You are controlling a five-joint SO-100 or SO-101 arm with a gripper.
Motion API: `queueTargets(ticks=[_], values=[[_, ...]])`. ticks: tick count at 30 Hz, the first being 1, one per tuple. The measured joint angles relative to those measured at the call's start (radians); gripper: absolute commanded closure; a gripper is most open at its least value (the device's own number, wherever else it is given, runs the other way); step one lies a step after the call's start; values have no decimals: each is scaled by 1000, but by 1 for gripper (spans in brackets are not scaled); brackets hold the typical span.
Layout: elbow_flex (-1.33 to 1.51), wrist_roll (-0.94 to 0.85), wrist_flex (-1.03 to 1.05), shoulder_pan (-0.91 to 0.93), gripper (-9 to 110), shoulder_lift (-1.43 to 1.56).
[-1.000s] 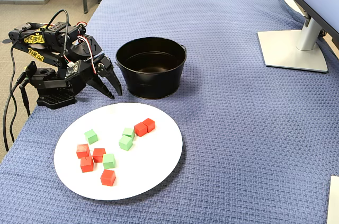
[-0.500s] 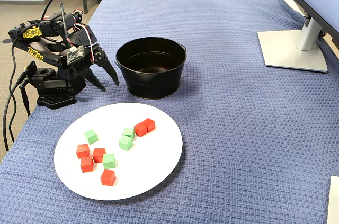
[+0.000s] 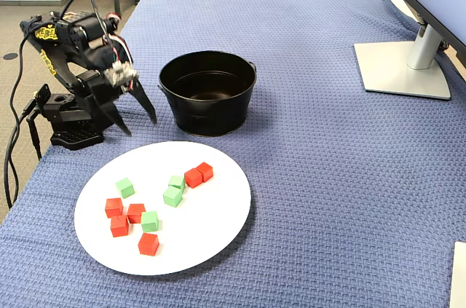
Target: Pick up the red cubes from the white plate and place them in the black recipient
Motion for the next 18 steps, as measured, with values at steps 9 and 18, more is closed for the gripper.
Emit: queueTargets(ticks=[9,18], values=[[-2,179,-285,167,81,-275],[-55,215,-298,253,82,-394]])
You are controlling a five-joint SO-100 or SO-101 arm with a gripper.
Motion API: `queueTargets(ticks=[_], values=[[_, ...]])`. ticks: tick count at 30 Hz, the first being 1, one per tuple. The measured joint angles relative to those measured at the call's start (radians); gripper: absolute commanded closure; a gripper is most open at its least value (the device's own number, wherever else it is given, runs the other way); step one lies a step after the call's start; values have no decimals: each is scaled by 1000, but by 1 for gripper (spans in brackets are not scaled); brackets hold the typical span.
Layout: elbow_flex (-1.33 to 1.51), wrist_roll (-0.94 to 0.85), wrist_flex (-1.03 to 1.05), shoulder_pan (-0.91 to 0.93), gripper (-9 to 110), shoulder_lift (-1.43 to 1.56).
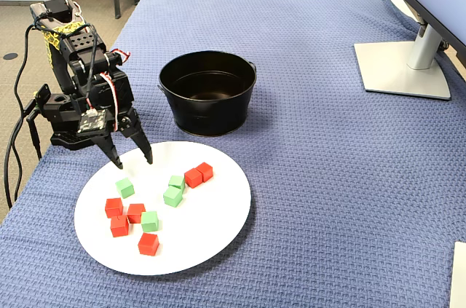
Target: Pick up the red cubes from the white plate and place them in the black recipient
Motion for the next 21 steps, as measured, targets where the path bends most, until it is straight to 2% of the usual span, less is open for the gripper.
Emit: queueTargets(ticks=[21], values=[[-212,-112,-104,169,81,-337]])
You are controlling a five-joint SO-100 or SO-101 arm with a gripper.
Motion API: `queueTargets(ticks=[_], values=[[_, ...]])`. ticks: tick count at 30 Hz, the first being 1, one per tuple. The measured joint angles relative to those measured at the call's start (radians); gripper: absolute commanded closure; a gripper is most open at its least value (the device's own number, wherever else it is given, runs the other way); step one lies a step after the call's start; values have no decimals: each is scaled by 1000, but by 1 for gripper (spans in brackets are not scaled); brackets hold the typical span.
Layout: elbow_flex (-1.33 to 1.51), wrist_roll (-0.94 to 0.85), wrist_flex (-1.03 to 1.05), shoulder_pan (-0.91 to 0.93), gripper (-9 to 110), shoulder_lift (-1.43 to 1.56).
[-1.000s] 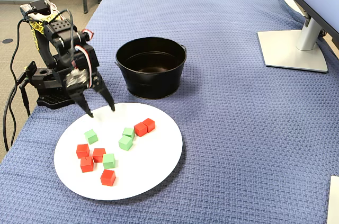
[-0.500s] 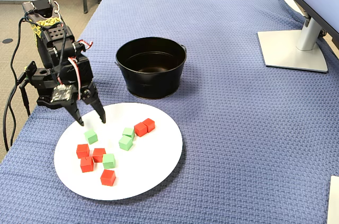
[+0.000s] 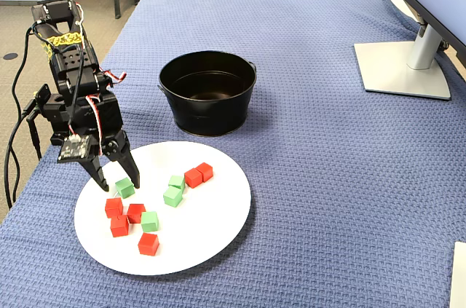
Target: Pick up the red cubes from the white plate and place them in the black recipient
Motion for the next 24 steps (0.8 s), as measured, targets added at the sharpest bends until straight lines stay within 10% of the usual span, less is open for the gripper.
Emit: queueTargets(ticks=[24], values=[[-207,-95,-2,31,86,-270]])
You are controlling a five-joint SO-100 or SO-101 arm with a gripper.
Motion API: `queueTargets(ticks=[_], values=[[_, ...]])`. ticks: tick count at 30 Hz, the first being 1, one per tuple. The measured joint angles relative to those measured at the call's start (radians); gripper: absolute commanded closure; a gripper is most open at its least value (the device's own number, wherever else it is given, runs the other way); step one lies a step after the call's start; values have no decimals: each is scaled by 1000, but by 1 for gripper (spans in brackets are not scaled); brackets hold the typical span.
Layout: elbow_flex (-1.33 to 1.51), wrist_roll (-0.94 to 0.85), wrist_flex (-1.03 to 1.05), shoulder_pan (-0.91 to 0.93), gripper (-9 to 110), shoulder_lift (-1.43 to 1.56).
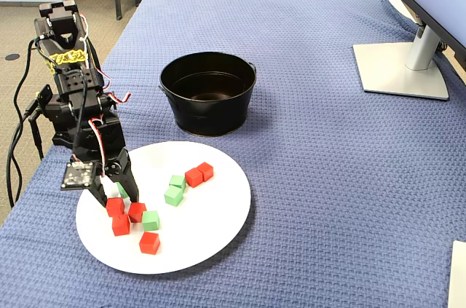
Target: Pick up the red cubes from the white plate and place them in the black recipient
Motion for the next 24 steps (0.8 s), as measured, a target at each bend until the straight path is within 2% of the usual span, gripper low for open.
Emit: queueTargets(ticks=[5,10,15,21,24], values=[[8,-156,-43,14,86,-5],[14,-215,-71,14,90,-5],[14,-216,-71,14,101,-6],[3,-158,-64,14,101,-8],[-35,-130,9,17,101,-8]])
